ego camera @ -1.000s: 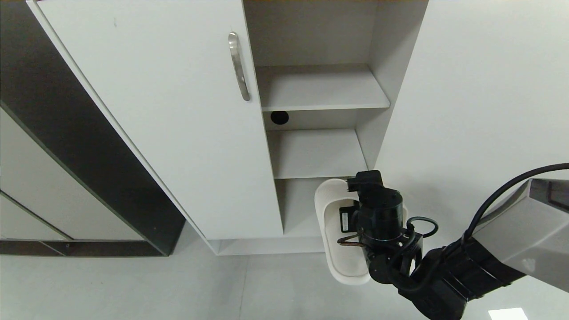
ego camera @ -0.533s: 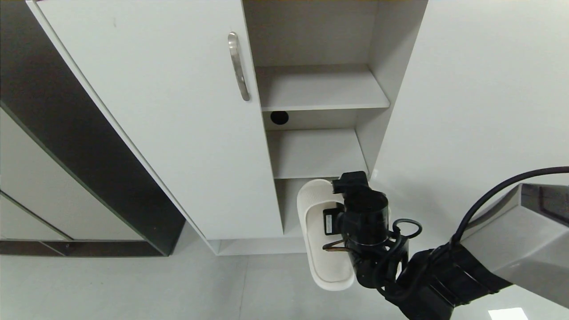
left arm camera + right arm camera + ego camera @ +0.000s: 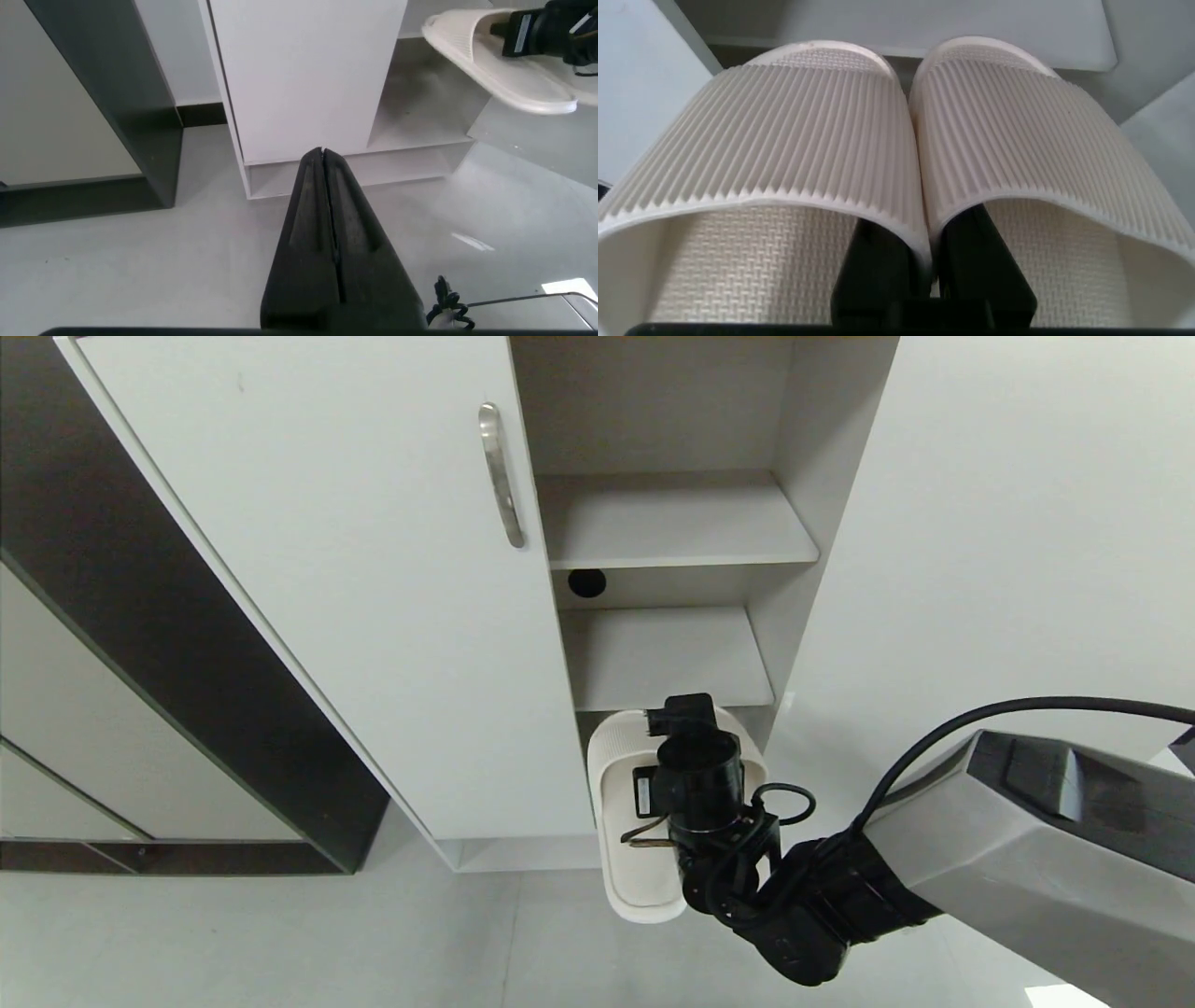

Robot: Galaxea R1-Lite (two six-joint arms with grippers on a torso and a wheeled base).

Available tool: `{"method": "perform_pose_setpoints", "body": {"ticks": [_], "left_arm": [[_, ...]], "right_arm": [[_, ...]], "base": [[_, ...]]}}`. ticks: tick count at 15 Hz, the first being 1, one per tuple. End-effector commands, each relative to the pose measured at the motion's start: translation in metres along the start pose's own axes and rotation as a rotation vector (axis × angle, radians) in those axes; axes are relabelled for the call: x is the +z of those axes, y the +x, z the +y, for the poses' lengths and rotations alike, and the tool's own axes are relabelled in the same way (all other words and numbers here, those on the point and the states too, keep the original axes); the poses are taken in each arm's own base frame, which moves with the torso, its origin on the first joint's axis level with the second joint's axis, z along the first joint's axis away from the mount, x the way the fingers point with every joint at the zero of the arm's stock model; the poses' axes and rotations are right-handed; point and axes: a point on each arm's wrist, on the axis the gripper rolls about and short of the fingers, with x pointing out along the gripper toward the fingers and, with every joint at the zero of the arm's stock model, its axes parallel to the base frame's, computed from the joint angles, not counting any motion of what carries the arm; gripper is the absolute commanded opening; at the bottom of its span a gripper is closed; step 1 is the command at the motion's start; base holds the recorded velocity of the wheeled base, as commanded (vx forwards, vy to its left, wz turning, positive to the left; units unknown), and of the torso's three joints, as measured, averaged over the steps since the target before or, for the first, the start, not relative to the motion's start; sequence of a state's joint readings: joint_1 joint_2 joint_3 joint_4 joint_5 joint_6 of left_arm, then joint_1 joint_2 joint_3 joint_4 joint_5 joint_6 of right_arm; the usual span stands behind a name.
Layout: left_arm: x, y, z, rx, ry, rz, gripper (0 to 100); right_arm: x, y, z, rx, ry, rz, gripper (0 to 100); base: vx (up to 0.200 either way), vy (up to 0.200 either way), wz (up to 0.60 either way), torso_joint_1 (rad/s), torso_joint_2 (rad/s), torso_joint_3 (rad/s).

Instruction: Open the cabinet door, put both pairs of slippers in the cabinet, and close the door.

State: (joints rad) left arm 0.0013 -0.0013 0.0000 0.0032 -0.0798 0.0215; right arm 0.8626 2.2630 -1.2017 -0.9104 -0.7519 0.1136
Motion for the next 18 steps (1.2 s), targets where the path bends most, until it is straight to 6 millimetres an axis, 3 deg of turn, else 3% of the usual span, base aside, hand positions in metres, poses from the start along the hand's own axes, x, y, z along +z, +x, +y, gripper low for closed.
{"method": "perform_pose_setpoints", "body": {"ticks": [1,4,11,18], "left_arm": [[0.0,0.0,0.0,0.0,0.0,0.001,0],[0.0,0.0,0.0,0.0,0.0,0.001,0],[0.0,0.0,0.0,0.0,0.0,0.0,0],[0.0,0.0,0.0,0.0,0.0,0.0,0]], "right_arm": [[-0.004,0.002,0.002,-0.002,-0.016,0.004,0],[0.003,0.001,0.002,-0.003,-0.023,-0.014,0],[-0.007,0.002,-0.001,-0.017,-0.041,0.004,0],[-0.02,0.012,0.001,-0.024,-0.025,-0.009,0]], "base": [[0.2,0.0,0.0,0.007,0.0,0.007],[0.2,0.0,0.0,0.001,0.0,0.002],[0.2,0.0,0.0,0.004,0.0,0.0],[0.0,0.0,0.0,0.0,0.0,0.0]]}}
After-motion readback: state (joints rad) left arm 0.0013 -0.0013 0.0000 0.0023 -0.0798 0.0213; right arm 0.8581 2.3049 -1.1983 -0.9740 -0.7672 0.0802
